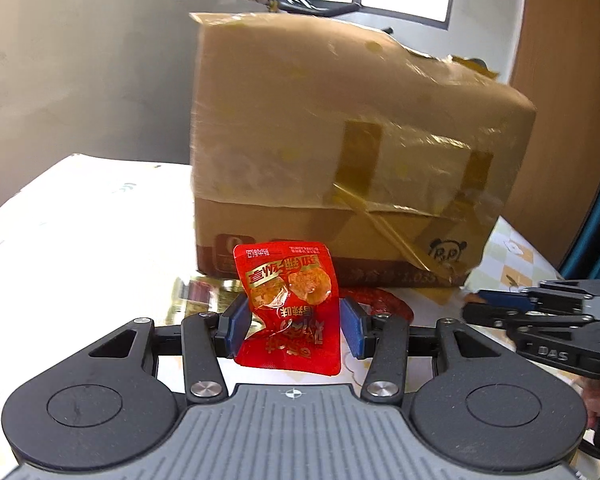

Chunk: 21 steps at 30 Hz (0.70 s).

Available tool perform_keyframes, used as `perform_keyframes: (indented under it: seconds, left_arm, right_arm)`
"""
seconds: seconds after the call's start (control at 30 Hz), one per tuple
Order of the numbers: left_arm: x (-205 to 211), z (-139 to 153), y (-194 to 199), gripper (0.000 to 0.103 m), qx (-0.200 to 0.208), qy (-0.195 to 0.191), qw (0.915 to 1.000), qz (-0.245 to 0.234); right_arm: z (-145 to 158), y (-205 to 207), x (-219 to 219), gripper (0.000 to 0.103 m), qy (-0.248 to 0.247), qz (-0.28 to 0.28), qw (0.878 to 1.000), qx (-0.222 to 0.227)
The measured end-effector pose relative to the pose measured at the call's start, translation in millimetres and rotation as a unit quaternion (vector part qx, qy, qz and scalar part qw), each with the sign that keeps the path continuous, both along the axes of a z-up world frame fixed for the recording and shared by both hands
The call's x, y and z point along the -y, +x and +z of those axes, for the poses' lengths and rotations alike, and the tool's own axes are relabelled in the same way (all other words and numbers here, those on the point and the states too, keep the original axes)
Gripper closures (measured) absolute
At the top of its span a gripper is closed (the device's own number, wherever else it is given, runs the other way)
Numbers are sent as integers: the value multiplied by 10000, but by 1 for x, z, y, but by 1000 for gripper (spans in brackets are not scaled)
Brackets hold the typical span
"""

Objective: Organize snacks
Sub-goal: 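Grasp the red snack packet with the left tool and lift it, then carry the red packet and brown candy up over the box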

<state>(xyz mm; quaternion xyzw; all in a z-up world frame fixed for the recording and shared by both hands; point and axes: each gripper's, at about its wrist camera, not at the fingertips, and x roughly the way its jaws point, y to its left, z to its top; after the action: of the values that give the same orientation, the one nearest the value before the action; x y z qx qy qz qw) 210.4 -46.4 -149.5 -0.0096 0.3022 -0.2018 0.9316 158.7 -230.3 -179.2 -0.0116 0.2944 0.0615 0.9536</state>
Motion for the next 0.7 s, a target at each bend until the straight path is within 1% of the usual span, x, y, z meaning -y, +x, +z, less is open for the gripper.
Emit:
perform_keyframes:
  seconds: [0.13, 0.43, 0.57, 0.63, 0.7]
  left_arm:
    - [-7, 4, -2, 52, 72, -41, 9999, 83]
    - [-16, 14, -7, 52, 329, -124, 9993, 117]
    - [-21, 37, -9, 52, 734, -116, 9971, 152]
    - [-23, 54, -7, 52, 978, -152, 9950, 156]
    - [-27, 75, -2, 52, 1200, -267, 9923, 173]
  right_arm:
    - [11, -9, -10, 82, 57, 63, 9998, 162]
    - [32, -8, -34, 82, 99, 329, 9984, 448]
    - [56, -7, -42, 82, 196, 473, 9959, 752]
    - [75, -3, -43, 82, 264, 556, 9931, 1002]
    - [97, 4, -43, 82, 358, 628, 9891, 1280]
